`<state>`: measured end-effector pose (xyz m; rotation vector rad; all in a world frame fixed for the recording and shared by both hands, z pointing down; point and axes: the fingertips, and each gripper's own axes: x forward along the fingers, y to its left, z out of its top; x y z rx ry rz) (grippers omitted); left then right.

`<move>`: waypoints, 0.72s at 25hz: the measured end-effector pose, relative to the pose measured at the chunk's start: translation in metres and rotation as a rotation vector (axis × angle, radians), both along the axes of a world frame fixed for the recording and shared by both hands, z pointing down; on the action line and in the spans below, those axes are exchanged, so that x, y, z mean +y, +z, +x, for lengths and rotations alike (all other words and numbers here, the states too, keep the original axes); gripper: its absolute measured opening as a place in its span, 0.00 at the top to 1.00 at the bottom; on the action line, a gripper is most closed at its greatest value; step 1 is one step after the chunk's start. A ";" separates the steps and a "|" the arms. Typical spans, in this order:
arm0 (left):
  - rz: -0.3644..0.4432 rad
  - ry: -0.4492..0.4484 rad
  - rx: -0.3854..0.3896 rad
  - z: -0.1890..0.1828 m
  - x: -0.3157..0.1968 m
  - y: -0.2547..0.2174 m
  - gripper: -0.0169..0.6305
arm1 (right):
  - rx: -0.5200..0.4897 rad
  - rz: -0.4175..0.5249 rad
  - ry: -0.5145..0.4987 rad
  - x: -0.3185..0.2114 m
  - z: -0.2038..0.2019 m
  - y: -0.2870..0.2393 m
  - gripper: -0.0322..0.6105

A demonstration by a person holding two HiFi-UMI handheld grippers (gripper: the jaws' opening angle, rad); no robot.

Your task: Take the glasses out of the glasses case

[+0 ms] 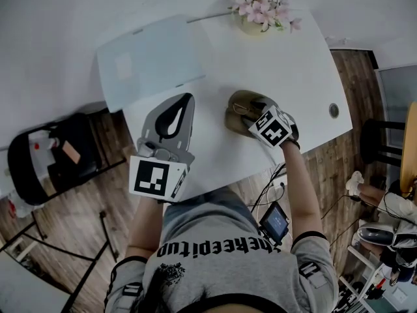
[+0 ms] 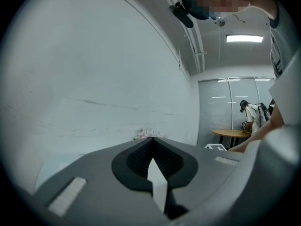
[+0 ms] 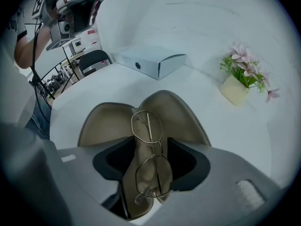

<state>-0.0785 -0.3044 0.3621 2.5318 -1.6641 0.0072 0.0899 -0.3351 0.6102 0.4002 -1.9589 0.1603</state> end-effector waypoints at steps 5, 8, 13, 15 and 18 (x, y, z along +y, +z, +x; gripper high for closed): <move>-0.001 -0.005 0.006 -0.003 -0.002 0.002 0.94 | -0.017 -0.029 -0.018 0.003 -0.003 0.002 0.68; -0.002 -0.002 0.007 -0.002 -0.002 0.002 0.94 | -0.035 -0.014 -0.033 0.007 -0.004 0.000 0.75; -0.001 0.001 0.006 -0.002 -0.002 0.002 0.94 | -0.085 0.032 -0.006 0.008 -0.005 -0.010 0.80; -0.001 0.002 0.007 -0.001 -0.001 0.002 0.94 | -0.136 0.043 0.034 0.008 -0.007 -0.019 0.80; 0.003 0.007 0.008 0.003 0.000 0.000 0.94 | -0.200 0.072 0.082 0.009 -0.008 -0.035 0.80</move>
